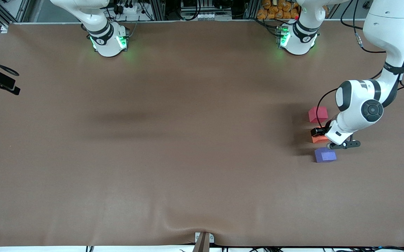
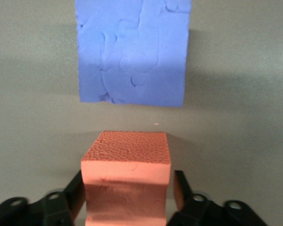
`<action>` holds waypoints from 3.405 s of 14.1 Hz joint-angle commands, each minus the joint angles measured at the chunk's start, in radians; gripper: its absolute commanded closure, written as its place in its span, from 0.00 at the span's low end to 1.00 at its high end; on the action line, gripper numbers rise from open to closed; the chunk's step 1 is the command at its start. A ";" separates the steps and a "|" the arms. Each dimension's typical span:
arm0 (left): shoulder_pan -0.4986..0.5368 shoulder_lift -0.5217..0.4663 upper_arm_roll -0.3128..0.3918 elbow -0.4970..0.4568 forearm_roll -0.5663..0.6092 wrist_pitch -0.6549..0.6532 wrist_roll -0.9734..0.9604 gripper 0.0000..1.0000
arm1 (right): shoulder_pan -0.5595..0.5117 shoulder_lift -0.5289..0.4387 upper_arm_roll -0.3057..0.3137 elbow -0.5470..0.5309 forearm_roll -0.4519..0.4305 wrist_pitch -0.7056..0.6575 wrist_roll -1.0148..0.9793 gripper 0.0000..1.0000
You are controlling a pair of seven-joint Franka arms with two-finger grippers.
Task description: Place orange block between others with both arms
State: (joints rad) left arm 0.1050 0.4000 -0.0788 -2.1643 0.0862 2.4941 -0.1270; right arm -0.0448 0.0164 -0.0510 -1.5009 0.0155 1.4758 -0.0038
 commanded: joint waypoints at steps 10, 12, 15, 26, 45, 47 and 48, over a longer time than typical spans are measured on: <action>0.007 -0.162 -0.030 0.248 0.009 -0.386 0.064 0.00 | -0.020 0.011 0.017 0.025 -0.008 -0.018 0.004 0.00; 0.005 -0.158 -0.045 0.364 0.009 -0.498 0.063 0.00 | -0.020 0.011 0.017 0.027 -0.008 -0.018 0.005 0.00; -0.001 -0.156 -0.055 0.490 0.006 -0.596 0.059 0.00 | -0.020 0.011 0.017 0.027 -0.008 -0.018 0.005 0.00; 0.005 -0.257 -0.128 0.695 0.000 -0.880 0.040 0.00 | -0.020 0.011 0.017 0.027 -0.008 -0.018 0.005 0.00; -0.159 -0.412 0.059 0.587 -0.102 -0.899 -0.003 0.00 | -0.021 0.010 0.016 0.027 -0.009 -0.020 0.005 0.00; -0.159 -0.440 0.060 0.552 -0.102 -0.897 -0.003 0.00 | -0.021 0.010 0.017 0.027 -0.008 -0.020 0.004 0.00; -0.160 -0.449 0.060 0.541 -0.102 -0.897 -0.003 0.00 | -0.020 0.010 0.017 0.025 -0.008 -0.020 0.005 0.00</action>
State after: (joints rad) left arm -0.0455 0.0089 -0.0292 -1.5626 -0.0009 1.5978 -0.1187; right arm -0.0448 0.0169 -0.0503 -1.5006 0.0155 1.4747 -0.0038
